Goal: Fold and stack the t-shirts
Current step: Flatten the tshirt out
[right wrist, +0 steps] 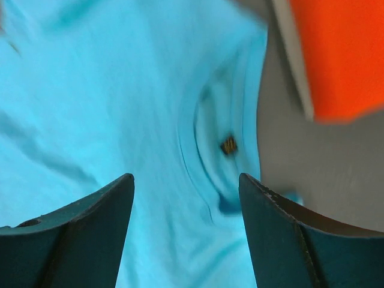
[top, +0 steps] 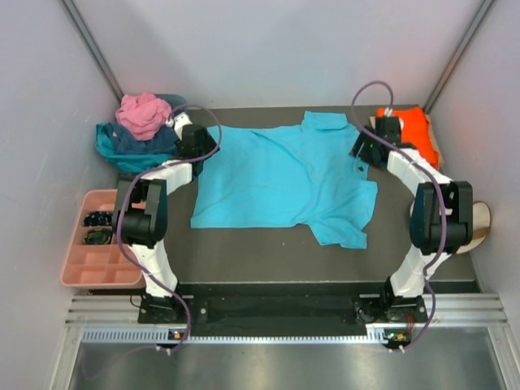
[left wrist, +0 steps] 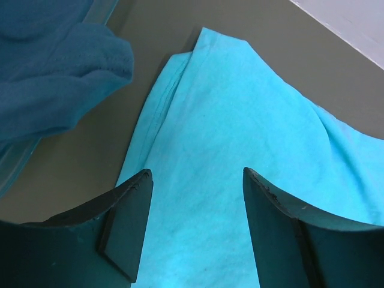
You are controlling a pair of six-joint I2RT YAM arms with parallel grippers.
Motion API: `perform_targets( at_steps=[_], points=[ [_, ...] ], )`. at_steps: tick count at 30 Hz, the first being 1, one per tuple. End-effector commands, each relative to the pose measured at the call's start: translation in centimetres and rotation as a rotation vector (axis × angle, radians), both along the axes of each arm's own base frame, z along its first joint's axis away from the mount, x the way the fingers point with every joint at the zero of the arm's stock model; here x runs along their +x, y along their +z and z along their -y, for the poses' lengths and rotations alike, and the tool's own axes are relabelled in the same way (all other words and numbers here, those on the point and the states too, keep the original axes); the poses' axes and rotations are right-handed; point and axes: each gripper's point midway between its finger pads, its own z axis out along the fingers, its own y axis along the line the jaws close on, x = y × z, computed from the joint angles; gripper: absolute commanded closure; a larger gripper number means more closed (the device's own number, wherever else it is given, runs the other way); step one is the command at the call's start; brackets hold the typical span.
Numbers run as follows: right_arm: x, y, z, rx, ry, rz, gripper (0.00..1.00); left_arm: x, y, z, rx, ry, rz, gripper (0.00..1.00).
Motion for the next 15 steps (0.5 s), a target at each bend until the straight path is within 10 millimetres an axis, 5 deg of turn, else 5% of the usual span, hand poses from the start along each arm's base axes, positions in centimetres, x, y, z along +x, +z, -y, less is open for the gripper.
perform_targets(
  at_steps=[1, 8, 15],
  points=[
    [-4.5, -0.8, -2.7, 0.049, 0.002, -0.054, 0.30, 2.5, 4.0, -0.8, 0.008, -0.011, 0.116, 0.33],
    [-11.8, -3.6, -3.9, 0.046, 0.038, -0.131, 0.30, 3.0, 3.4, -1.7, 0.026, -0.047, 0.107, 0.34],
    [-13.5, -5.3, -3.4, 0.023, 0.042, -0.166, 0.30, 4.3, 2.0, -1.4, 0.004, -0.100, 0.090, 0.34]
  ],
)
